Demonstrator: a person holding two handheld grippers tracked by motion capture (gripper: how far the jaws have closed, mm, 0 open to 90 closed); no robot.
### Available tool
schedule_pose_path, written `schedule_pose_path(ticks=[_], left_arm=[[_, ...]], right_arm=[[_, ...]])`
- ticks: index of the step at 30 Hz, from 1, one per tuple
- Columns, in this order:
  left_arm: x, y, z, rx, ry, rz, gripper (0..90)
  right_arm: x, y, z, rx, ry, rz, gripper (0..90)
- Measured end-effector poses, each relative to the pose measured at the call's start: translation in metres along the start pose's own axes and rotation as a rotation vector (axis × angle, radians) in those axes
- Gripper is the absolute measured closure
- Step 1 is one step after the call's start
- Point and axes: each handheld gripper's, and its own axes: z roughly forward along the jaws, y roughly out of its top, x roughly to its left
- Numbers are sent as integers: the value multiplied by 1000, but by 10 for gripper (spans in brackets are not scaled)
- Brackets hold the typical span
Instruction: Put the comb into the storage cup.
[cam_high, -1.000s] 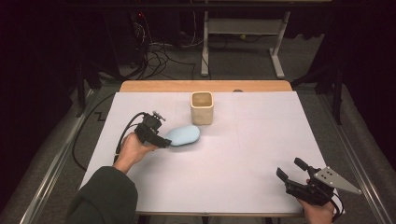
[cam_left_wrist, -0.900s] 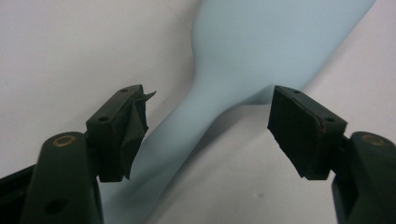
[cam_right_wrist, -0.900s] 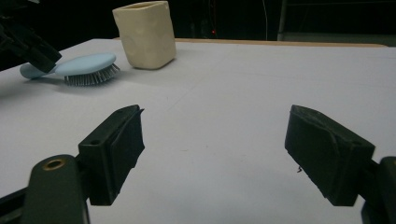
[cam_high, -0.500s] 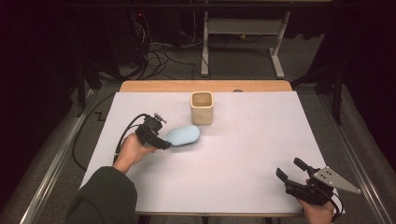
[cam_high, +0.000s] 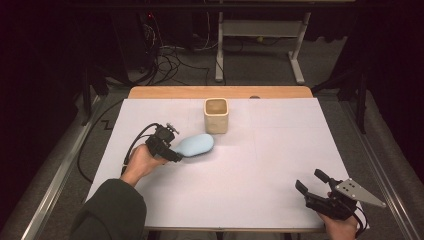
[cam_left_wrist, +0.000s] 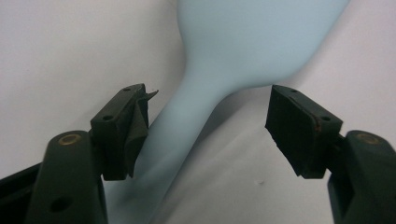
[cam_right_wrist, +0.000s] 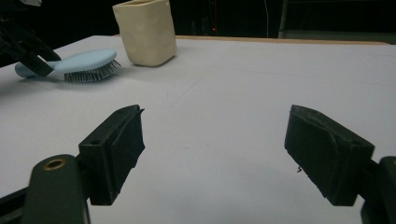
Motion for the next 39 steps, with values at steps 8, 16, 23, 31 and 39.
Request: schedule_pose_path(ticks=[8,16,23,31,39], left_arm=[[-5,-2,1,15,7,21,365],[-7,-3,2,29,27,45,409],[-8,-3,3,38,27,50,456],[-9,-3,3,45,16,46,491],[-12,-3,3,51,26,65,539]], right_arm=[[0,0,0,3,3,0,200],[0,0,0,4,2,-2,201],[-1,0,1,3,2,4,201],[0,0,0,-1,8,10,201],[0,0,0,1,6,8,201]])
